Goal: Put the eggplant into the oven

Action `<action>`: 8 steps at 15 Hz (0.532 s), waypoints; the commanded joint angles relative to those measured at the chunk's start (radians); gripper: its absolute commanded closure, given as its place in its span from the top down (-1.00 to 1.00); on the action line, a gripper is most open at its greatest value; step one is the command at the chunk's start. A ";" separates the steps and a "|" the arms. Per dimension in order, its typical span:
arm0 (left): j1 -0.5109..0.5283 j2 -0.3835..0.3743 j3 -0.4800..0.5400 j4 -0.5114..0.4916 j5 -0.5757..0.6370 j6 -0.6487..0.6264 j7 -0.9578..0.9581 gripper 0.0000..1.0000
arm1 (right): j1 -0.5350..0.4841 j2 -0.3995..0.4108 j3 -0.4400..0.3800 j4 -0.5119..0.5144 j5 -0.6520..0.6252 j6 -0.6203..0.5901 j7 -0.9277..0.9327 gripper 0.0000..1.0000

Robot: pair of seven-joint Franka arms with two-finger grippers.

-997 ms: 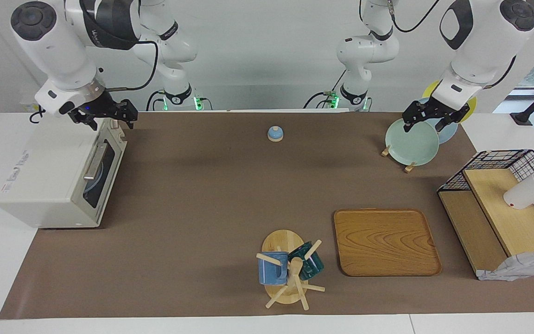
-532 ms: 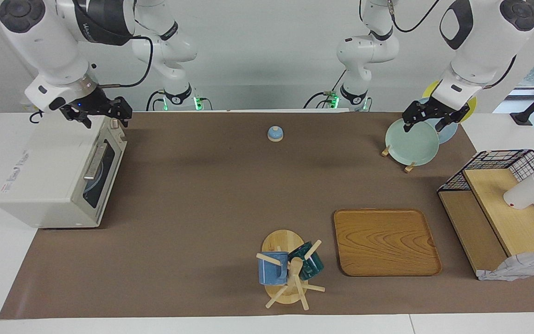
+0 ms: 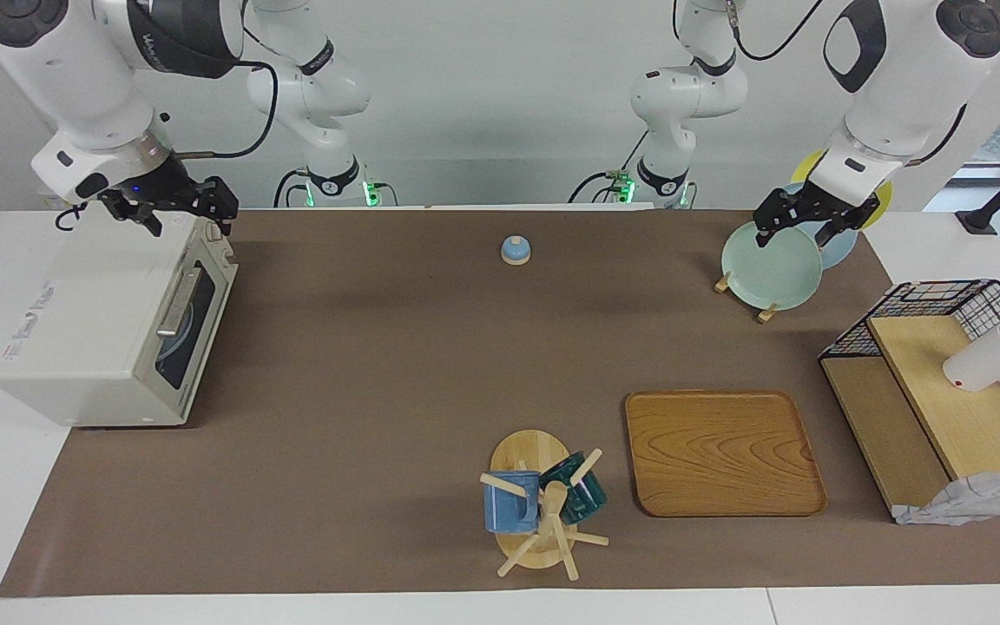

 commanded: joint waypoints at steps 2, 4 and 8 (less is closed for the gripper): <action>0.016 -0.008 -0.011 -0.004 0.015 -0.002 0.011 1.00 | -0.007 0.002 0.001 0.012 0.027 0.013 0.013 1.00; 0.016 -0.008 -0.011 -0.004 0.015 -0.002 0.011 1.00 | -0.007 0.002 0.001 0.012 0.027 0.017 0.012 1.00; 0.016 -0.008 -0.011 -0.004 0.015 -0.002 0.011 1.00 | 0.000 -0.004 0.007 0.012 0.024 0.019 0.011 1.00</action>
